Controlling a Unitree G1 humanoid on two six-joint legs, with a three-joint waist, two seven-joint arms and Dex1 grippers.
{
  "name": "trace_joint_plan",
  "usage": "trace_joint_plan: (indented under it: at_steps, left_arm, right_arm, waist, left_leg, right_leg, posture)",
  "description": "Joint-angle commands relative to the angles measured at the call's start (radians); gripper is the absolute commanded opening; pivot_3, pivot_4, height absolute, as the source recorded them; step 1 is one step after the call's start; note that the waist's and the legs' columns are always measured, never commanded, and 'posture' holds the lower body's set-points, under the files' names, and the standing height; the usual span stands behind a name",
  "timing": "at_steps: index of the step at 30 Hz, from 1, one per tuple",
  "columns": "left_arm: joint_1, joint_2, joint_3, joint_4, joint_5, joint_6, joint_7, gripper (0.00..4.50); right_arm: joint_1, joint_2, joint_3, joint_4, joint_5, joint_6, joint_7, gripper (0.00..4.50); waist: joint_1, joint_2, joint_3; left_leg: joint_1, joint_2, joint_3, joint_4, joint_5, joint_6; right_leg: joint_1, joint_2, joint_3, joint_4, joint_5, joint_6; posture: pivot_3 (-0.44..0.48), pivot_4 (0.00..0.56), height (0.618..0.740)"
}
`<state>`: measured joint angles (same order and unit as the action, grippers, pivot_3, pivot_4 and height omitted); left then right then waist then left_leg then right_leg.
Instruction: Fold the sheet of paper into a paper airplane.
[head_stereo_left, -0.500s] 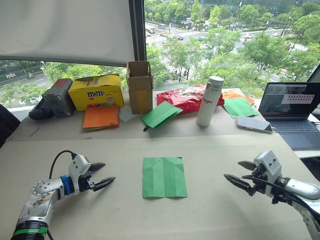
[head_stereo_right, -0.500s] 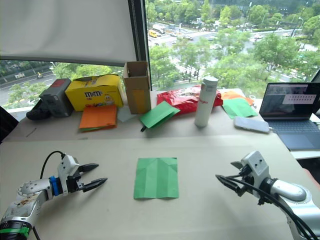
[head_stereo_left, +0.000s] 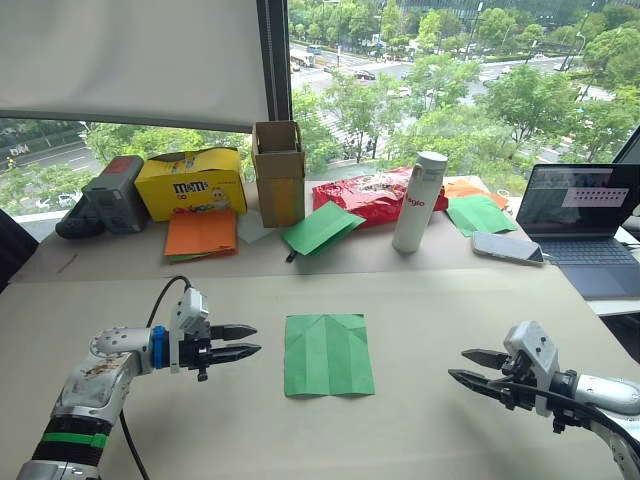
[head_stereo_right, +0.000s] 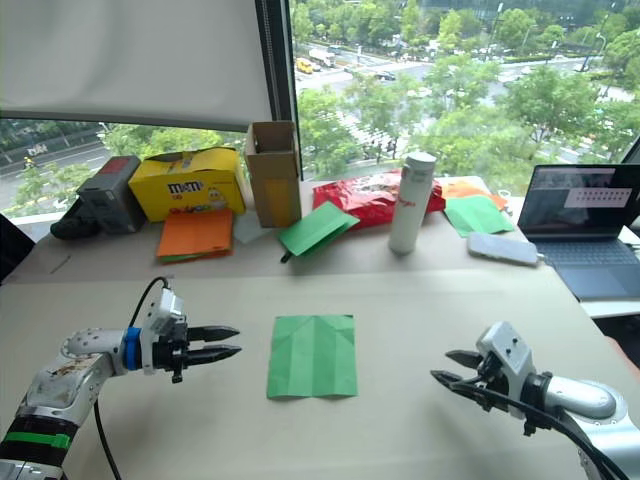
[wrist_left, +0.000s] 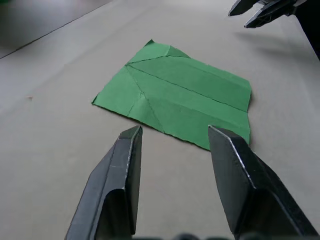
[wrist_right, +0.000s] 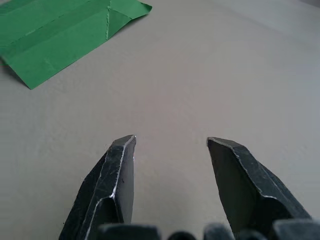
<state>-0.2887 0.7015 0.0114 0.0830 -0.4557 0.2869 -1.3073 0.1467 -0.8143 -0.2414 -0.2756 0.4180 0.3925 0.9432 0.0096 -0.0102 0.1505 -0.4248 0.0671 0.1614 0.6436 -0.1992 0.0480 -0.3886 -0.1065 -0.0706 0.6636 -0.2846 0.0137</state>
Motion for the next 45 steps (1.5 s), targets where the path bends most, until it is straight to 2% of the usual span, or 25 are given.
trace_joint_plan:
  at_steps: [1,3,5,10,14,23,27,31,35,40,45]
  left_arm:
    - [-0.073,-0.056,-0.08,-0.072,0.037,0.02,0.046,0.6]
    - [-0.105,-0.086,-0.129,-0.082,0.072,0.034,0.071,0.0]
    - [-0.133,-0.115,-0.162,-0.068,0.097,0.051,0.102,0.0]
    - [-0.156,-0.16,-0.229,0.004,0.16,0.063,0.139,0.0]
    - [-0.131,-0.165,-0.287,0.074,0.247,0.054,0.185,0.0]
    - [-0.089,-0.162,-0.321,0.052,0.285,0.126,0.241,0.0]
    - [-0.071,-0.162,-0.319,0.026,0.279,0.143,0.259,0.0]
    - [-0.055,-0.159,-0.32,0.001,0.272,0.159,0.272,0.0]
    - [-0.048,-0.159,-0.316,-0.013,0.266,0.168,0.281,0.0]
    - [-0.043,-0.159,-0.314,-0.028,0.26,0.175,0.285,0.0]
    - [-0.043,-0.164,-0.319,-0.033,0.258,0.179,0.28,0.0]
  right_arm:
    - [0.01,-0.015,0.002,-0.089,0.022,0.035,0.0,1.23]
    - [0.007,-0.01,0.016,-0.112,0.011,0.046,-0.011,0.52]
    - [-0.004,-0.004,0.034,-0.134,0.006,0.06,-0.026,0.01]
    - [-0.046,0.012,0.091,-0.158,-0.011,0.066,-0.057,0.01]
    - [-0.148,0.03,0.168,-0.11,-0.071,0.046,-0.089,0.01]
    - [-0.473,0.077,0.478,0.161,-0.356,-0.084,-0.07,0.01]
    - [-0.59,0.122,0.546,0.292,-0.428,-0.168,-0.048,0.01]
    - [-0.639,0.131,0.578,0.348,-0.446,-0.212,0.013,0.01]
    - [-0.636,0.096,0.59,0.294,-0.419,-0.162,0.124,0.01]
    - [-0.578,0.032,0.55,0.098,-0.28,0.063,0.249,0.01]
    - [-0.491,0.027,0.566,-0.099,-0.186,0.252,0.239,0.01]
  waist:
    - [0.003,0.0,0.0]
    - [0.005,-0.001,0.0]
    - [0.003,-0.001,0.001]
    - [-0.003,-0.002,0.001]
    - [-0.009,-0.002,0.001]
    - [-0.01,-0.003,0.001]
    - [-0.009,-0.003,0.001]
    - [-0.009,-0.003,0.001]
    - [-0.009,-0.003,0.0]
    - [-0.009,-0.003,0.0]
    - [-0.009,-0.003,0.0]
  left_leg:
    - [0.0,0.0,0.0,0.0,0.0,0.0]
    - [0.0,-0.001,0.0,0.001,0.0,0.0]
    - [-0.001,-0.001,0.0,0.001,0.0,0.0]
    - [0.0,-0.001,-0.001,0.001,0.0,0.0]
    - [0.0,0.0,-0.001,0.001,0.0,0.0]
    - [0.001,0.001,-0.001,0.001,0.0,0.0]
    - [0.001,0.001,-0.001,0.001,0.004,-0.006]
    - [0.001,0.0,0.0,0.001,0.004,-0.006]
    - [0.001,0.001,0.0,0.001,0.004,-0.006]
    - [0.001,0.001,0.0,0.001,0.004,-0.006]
    - [0.001,0.001,-0.001,0.001,0.0,0.001]
  right_leg:
    - [0.0,0.0,0.0,0.0,0.0,0.0]
    - [0.0,0.0,0.0,0.0,0.0,0.0]
    - [0.0,0.0,0.0,0.0,0.0,0.0]
    - [0.0,0.003,0.001,0.0,0.0,0.001]
    - [-0.001,0.005,0.002,0.0,0.0,0.001]
    - [0.0,0.003,0.002,0.0,0.0,0.0]
    - [0.0,0.004,0.002,0.0,0.0,0.001]
    - [0.001,0.003,0.002,0.0,0.0,0.001]
    - [0.001,0.003,0.001,0.001,0.0,0.001]
    - [0.001,0.002,0.001,0.0,0.0,0.001]
    - [0.001,0.002,0.001,0.001,0.0,0.0]
  posture:
    - [0.0,0.15,0.739]
    - [0.0,0.15,0.739]
    - [0.0,0.15,0.739]
    - [0.0,0.15,0.739]
    - [0.0,0.15,0.739]
    - [0.0,0.15,0.739]
    - [0.0,0.15,0.739]
    - [0.0,0.15,0.739]
    - [0.0,0.15,0.739]
    - [0.0,0.15,0.739]
    - [0.0,0.15,0.739]
